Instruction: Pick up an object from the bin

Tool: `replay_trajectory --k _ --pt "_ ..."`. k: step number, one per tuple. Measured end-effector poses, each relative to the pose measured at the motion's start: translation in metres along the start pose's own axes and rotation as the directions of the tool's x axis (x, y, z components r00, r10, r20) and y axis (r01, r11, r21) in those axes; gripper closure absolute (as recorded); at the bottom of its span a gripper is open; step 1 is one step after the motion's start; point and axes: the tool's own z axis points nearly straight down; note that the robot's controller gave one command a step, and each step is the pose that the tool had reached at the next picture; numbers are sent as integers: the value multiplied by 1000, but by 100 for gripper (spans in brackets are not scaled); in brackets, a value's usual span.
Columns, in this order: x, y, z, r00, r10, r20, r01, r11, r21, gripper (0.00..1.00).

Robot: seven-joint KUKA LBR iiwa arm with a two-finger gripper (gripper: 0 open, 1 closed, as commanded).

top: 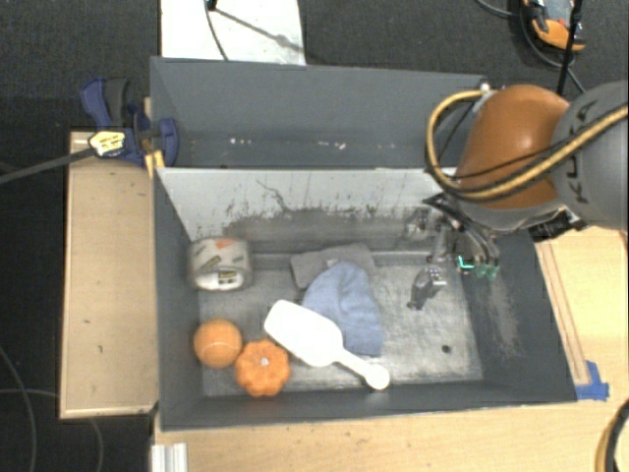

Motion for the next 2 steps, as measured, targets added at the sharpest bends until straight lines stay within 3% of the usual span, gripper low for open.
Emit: replay_trajectory --k 1,2 --pt "-2 0 -5 1000 -1 8 1 1000 0 0" --pt "31 72 21 997 -76 8 76 997 1 0"
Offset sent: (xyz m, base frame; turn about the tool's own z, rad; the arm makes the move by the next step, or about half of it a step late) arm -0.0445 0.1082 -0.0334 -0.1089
